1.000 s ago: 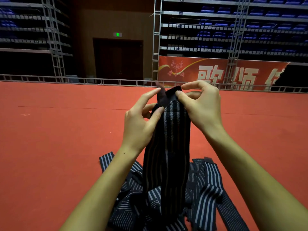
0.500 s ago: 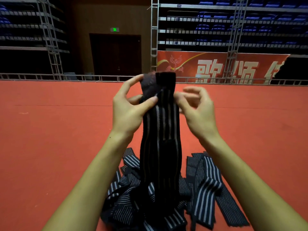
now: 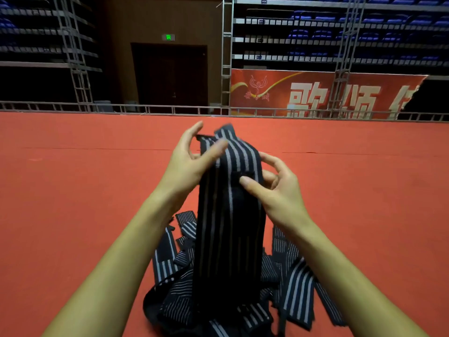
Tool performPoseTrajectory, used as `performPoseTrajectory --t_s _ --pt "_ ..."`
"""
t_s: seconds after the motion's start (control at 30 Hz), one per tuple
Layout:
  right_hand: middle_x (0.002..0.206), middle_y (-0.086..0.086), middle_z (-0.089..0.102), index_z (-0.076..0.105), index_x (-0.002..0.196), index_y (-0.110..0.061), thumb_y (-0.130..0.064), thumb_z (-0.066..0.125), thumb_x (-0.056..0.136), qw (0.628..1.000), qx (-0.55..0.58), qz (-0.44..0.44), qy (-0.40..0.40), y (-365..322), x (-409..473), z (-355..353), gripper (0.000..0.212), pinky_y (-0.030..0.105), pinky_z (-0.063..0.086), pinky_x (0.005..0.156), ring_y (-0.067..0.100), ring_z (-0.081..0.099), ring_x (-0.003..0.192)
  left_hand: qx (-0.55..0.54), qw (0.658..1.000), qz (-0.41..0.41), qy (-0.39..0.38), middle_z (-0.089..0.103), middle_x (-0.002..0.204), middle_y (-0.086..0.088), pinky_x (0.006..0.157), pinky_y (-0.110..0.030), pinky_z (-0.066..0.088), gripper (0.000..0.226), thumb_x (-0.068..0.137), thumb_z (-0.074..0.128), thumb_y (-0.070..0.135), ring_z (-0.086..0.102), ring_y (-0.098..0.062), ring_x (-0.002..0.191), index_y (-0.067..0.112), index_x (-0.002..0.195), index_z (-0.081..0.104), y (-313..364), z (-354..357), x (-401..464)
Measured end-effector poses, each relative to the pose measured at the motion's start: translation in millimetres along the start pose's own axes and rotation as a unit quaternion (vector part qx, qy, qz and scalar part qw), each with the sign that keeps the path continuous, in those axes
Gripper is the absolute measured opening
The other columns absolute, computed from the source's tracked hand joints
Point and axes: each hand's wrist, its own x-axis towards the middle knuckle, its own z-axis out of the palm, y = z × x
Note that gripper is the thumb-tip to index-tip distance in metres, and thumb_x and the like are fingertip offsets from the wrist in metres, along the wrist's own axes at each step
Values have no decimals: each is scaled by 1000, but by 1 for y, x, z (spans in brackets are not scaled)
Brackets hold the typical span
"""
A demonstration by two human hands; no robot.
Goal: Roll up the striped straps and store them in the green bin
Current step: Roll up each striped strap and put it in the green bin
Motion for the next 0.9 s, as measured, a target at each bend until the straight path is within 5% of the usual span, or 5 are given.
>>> performPoseTrajectory --t_s 0.17,0.33,0.53,0.7,0.9 --pt "103 9 83 53 147 -20 -9 86 90 995 -26 54 79 7 9 -7 67 43 66 84 23 81 95 97 993 33 -60 82 88 -6 69 -33 65 90 103 70 3 81 -26 81 42 169 21 -19 -6 -22" --pt "88 7 83 60 133 -21 -3 82 92 987 -73 4 144 2 10 -25 49 28 60 63 15 79 76 161 985 55 26 71 138 -5 89 -51 67 83 104 69 5 81 -35 92 47 165 32 -29 -28 -13" --pt "95 -5 79 64 102 -29 -6 79 92 962 -248 -65 99 7 16 -6 29 25 56 71 6 76 84 250 966 64 27 76 109 -23 66 -58 65 76 104 70 17 76 -47 79 56 159 35 -39 -12 -6" --pt "79 -7 75 56 123 -27 -11 58 104 951 -302 -65 28 2 8 15 25 23 50 67 4 67 69 267 962 62 8 63 75 -27 52 -41 63 67 106 67 31 71 -38 62 39 164 34 -34 10 -15" --pt "90 3 57 35 161 -29 -4 39 108 994 -50 65 -70 -8 7 12 58 39 66 83 15 65 88 346 935 78 16 70 77 -9 72 -52 62 86 84 65 74 71 -29 77 47 158 32 -35 10 -14"
